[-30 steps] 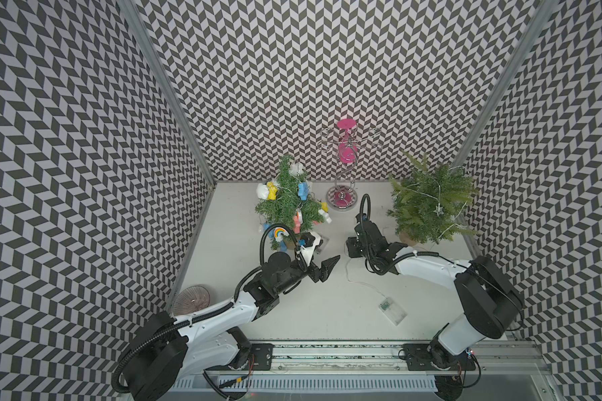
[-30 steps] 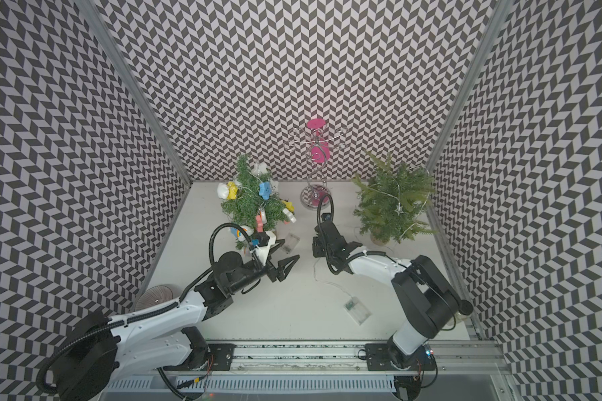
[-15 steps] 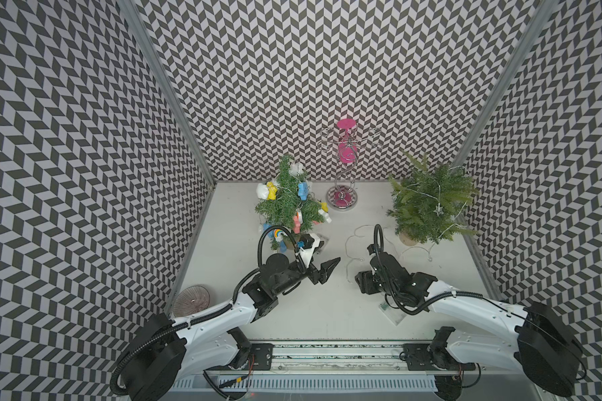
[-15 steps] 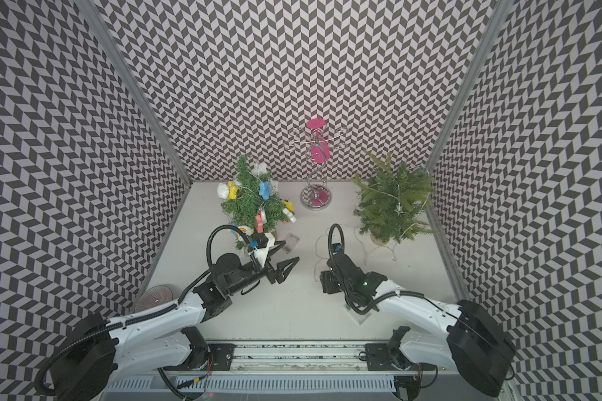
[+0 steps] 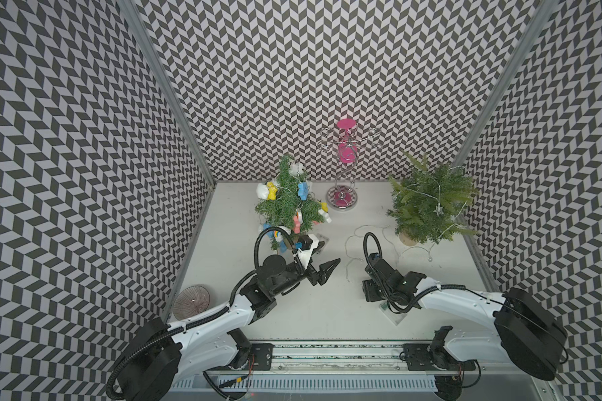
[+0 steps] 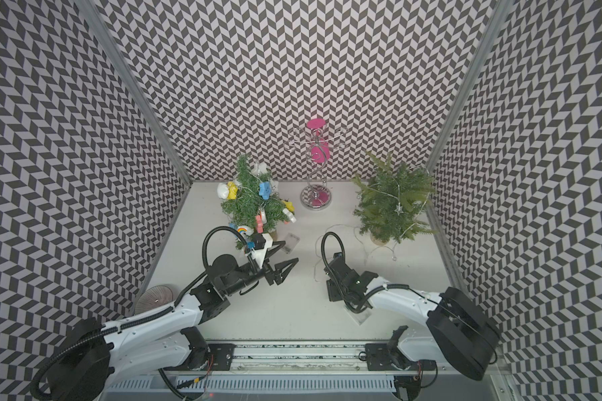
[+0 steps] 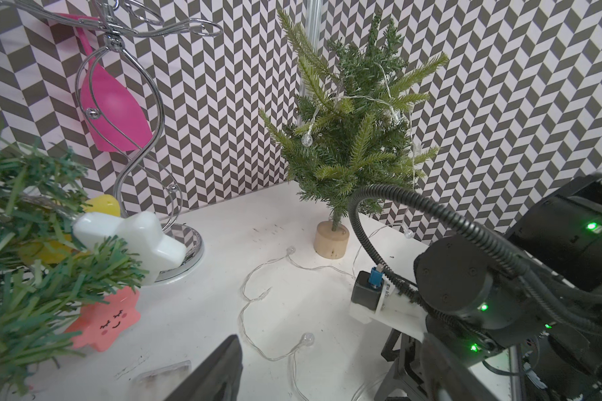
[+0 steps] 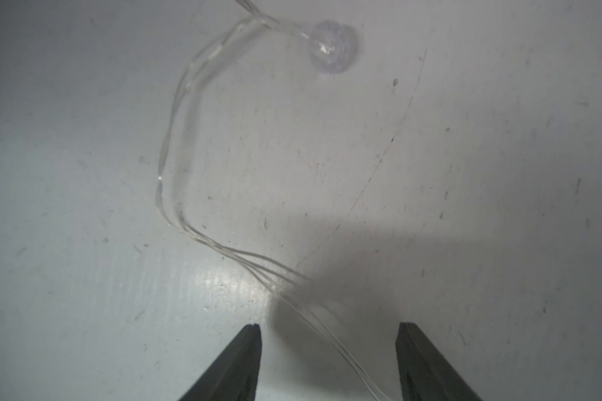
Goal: Wrap string light around the christmas tree
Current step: Pick up the light string from the center of the board.
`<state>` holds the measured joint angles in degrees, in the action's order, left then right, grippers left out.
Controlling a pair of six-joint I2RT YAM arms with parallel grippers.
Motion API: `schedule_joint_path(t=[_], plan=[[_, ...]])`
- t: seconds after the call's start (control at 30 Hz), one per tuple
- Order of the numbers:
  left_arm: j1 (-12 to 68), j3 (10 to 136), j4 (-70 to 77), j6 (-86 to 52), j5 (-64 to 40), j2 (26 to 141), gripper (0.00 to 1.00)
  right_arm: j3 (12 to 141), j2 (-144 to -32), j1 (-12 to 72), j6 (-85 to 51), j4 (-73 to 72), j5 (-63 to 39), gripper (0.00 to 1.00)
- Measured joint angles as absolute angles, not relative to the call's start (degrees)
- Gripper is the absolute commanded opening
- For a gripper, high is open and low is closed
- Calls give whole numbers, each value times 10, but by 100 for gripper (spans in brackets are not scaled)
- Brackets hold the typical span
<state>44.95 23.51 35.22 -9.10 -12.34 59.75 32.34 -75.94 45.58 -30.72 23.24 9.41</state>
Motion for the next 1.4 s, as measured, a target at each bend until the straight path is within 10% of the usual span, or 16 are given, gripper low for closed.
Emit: schedule_joint_path(t=[0.43,0.93,1.4], plan=[[449,231,356,-91,-123,597,81,353,-806,456,-289,220,113,0],[445,222,358,-91,-119,591,77,510,-639,439,-248,183,121,0],[444,234,364,-95,-126,645,74,753,-706,399,-126,131,131,0]])
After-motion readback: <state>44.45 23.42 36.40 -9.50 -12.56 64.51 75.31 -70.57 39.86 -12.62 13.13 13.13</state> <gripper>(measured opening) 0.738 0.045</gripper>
